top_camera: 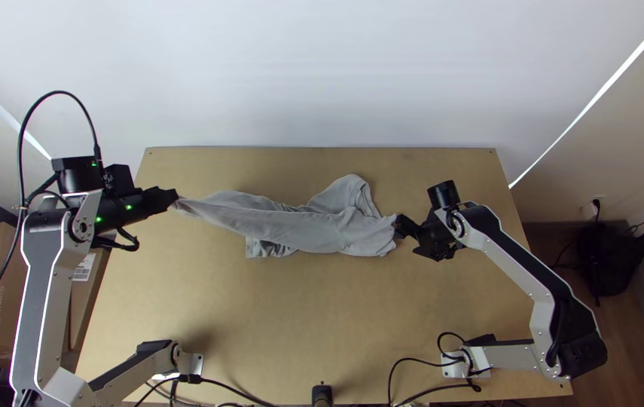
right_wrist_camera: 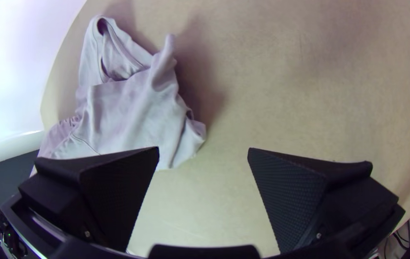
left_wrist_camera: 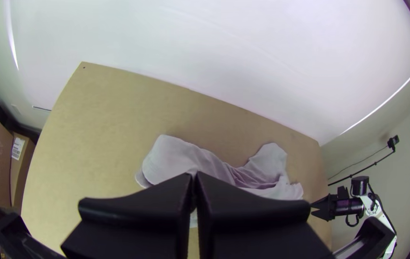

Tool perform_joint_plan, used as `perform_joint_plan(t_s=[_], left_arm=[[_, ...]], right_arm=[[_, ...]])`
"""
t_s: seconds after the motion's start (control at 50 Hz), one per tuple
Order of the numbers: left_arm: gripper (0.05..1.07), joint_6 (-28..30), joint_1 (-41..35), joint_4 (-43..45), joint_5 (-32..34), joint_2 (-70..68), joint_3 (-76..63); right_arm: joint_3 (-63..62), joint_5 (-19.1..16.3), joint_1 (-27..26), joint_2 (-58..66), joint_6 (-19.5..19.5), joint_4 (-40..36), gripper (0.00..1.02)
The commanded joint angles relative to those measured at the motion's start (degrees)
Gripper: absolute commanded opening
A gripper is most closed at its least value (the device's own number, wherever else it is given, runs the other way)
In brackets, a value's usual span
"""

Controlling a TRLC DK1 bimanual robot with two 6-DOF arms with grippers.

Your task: Fold the t-shirt

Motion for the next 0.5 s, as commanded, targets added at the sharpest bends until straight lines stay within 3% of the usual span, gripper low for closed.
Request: perform_joint_plan(t_s=[0.0, 0.3, 0.48], left_arm=[[0.08, 1.5, 3.2, -0.9, 1.8, -1.6, -1.4], [0.08, 3.0, 7.9, -1.6, 3.8, -2.1, -2.8], [0.08, 3.4, 8.5, -1.8, 4.0, -2.7, -3.5]], right_arm=[[1.0, -0.1, 0.6, 1.8, -1.1, -1.2, 0.8], [1.7, -0.1, 6.8, 5.5, -0.6, -1.2, 0.77], [4.0, -0.1, 7.3, 9.6, -0.6, -1.2, 0.77]])
